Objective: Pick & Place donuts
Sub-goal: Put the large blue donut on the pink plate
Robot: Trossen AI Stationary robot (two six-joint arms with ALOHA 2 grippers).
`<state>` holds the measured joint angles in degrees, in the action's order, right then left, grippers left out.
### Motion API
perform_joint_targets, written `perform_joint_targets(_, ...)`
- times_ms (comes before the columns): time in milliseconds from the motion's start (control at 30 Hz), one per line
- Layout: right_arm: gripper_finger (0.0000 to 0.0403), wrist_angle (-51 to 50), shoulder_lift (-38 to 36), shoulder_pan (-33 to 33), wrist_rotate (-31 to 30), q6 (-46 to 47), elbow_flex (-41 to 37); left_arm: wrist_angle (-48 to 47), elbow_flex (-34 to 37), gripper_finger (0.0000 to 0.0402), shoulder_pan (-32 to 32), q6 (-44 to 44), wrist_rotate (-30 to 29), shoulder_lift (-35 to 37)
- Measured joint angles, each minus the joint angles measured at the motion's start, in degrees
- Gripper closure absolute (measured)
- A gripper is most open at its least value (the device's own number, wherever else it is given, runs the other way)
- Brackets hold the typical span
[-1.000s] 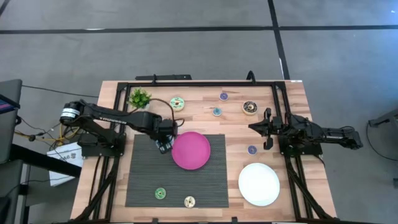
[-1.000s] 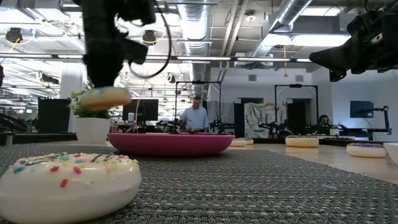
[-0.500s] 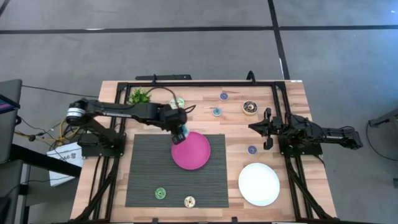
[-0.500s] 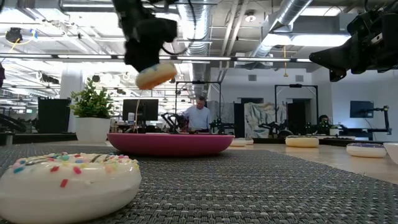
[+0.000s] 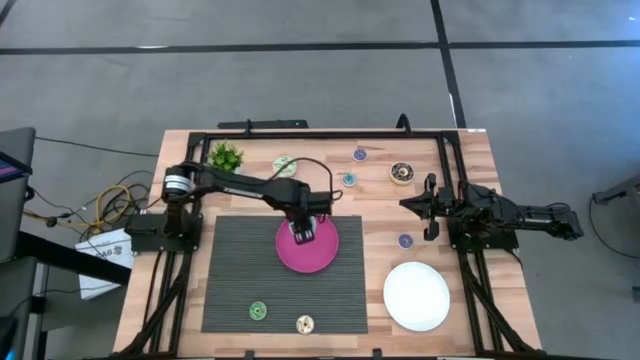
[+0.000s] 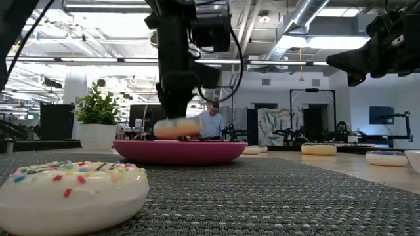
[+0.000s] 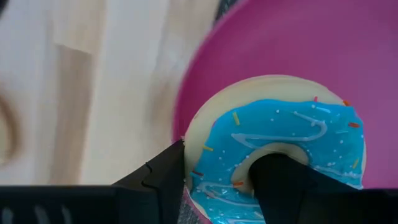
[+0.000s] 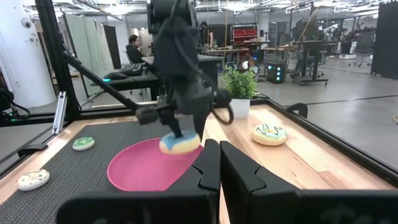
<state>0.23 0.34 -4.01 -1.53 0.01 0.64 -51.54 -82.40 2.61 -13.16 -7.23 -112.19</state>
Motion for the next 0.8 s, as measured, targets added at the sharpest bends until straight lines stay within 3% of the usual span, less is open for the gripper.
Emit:
perform_joint_targets(567,0.0403,0.13,0.02,0.0,-0.01,0.0,0.0,0.89,0.04,0.024,1.05,-3.2,2.32,-1.48)
perform_joint_targets(800,0.0403,0.15,0.01,0.02,-0.01,0.0,0.0,-0.46,0.04,0.0213,1.09,-3.29,2.5,-1.48)
